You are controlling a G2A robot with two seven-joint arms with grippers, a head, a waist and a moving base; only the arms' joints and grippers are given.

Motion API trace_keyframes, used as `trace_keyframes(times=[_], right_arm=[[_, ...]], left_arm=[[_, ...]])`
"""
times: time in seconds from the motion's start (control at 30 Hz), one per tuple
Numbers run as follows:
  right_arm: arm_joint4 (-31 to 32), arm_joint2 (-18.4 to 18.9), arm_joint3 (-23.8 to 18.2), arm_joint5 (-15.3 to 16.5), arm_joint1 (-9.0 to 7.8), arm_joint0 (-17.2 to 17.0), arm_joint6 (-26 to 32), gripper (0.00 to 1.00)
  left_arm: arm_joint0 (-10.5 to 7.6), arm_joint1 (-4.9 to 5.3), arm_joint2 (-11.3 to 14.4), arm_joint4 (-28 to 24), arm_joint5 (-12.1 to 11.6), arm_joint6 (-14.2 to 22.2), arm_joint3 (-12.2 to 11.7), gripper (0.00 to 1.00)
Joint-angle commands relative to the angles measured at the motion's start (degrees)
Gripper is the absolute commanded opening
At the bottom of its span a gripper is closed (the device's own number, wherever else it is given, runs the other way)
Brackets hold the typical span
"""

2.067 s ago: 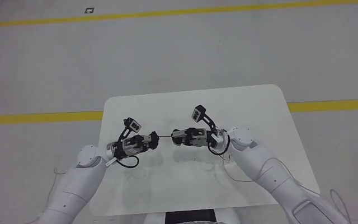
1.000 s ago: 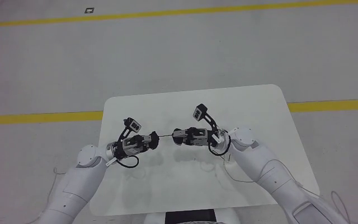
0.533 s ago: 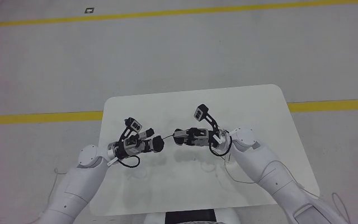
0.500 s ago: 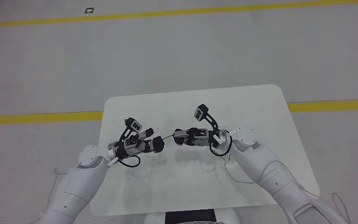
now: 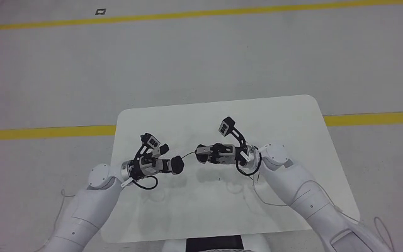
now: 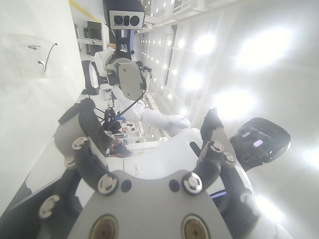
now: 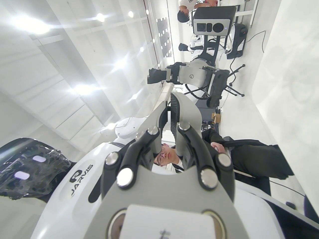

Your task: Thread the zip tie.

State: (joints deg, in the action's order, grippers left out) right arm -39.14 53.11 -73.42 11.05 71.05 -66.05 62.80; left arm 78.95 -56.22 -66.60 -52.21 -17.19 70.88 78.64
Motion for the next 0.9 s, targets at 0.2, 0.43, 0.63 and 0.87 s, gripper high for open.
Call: trace_keyframes(times=[0.2, 0.43, 0.63, 0.87], right_arm=[[-0.3, 0.1, -1.4, -0.4, 0.0, -1.1, -1.1, 0.0], [-2.2, -1.5, -0.9, -0.5, 0.68, -1.1, 0.0, 0.0], [-3.5, -3.0, 0.4, -0.4, 1.35, -0.5, 0.9, 0.0], [-2.9, -3.0, -0.7, -0.8, 1.34, -1.2, -0.8, 0.0]], left_arm=[[-1.1, 0.41, 1.2, 6.6, 3.1, 3.1, -0.5, 1.0], [-2.43, -0.09, 3.5, 6.6, 3.0, 4.1, -1.3, 1.0], [-3.21, -0.41, 4.5, 6.1, 2.2, 4.1, -1.5, 1.0], [-3.12, -0.5, 5.1, 6.6, 3.0, 2.4, 0.0, 1.0]])
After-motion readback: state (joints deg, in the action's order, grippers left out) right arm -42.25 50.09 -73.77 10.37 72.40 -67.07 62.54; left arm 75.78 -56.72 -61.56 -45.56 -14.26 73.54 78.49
